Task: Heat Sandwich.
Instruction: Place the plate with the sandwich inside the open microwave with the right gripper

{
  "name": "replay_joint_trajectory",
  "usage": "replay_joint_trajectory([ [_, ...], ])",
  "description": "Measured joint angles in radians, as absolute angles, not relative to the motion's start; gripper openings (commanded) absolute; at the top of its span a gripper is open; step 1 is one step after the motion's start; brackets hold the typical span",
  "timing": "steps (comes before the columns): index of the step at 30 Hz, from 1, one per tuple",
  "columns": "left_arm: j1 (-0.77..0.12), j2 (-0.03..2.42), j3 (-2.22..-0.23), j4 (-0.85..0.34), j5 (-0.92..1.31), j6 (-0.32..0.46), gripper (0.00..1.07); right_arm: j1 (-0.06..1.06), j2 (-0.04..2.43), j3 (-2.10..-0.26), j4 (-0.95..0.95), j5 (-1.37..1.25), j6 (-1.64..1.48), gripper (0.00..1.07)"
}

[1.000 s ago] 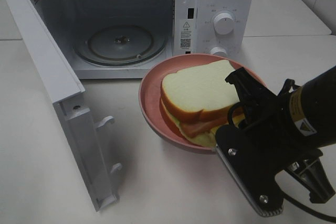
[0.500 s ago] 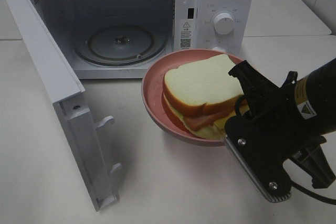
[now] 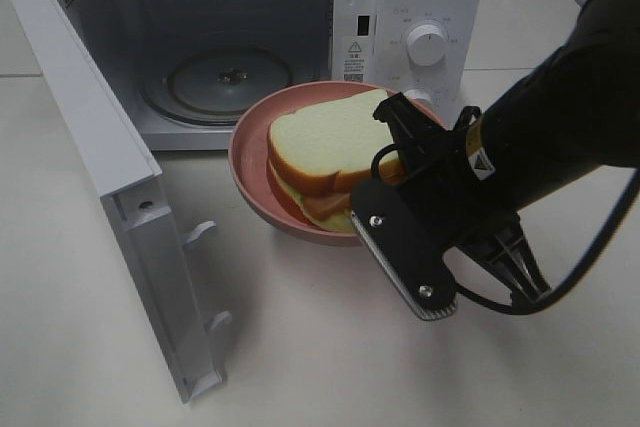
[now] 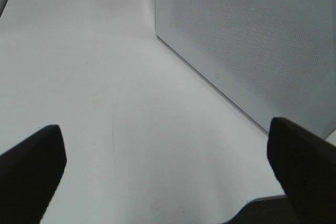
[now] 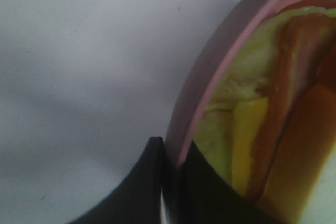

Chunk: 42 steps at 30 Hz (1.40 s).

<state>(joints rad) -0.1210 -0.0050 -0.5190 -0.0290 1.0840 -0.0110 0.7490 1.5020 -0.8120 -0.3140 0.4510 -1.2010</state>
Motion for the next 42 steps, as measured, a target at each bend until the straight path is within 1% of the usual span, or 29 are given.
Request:
replay_joint_trajectory([
  [6, -0.121, -0.005, -0.519, -0.029, 1.084, -0.011, 1.00, 0.749, 1.600, -0.905, -0.310, 0.444, -1.201, 0.00],
  [28, -0.121, -0.005, -0.519, -0.029, 1.084, -0.011, 1.00, 0.750, 1.821, -1.167, -0.284, 0.448, -1.209, 0.02],
  [34, -0.121, -0.005, -0.519, -0.029, 1.084, -0.011, 1.00, 0.750, 1.890, -1.263, -0.282, 0.485, -1.219, 0.03],
  [42, -0.121, -0.005, -0.519, -0.029, 1.084, -0.011, 1.00, 0.750, 1.944, -1.348, -0.280, 0.524, -1.217, 0.04],
])
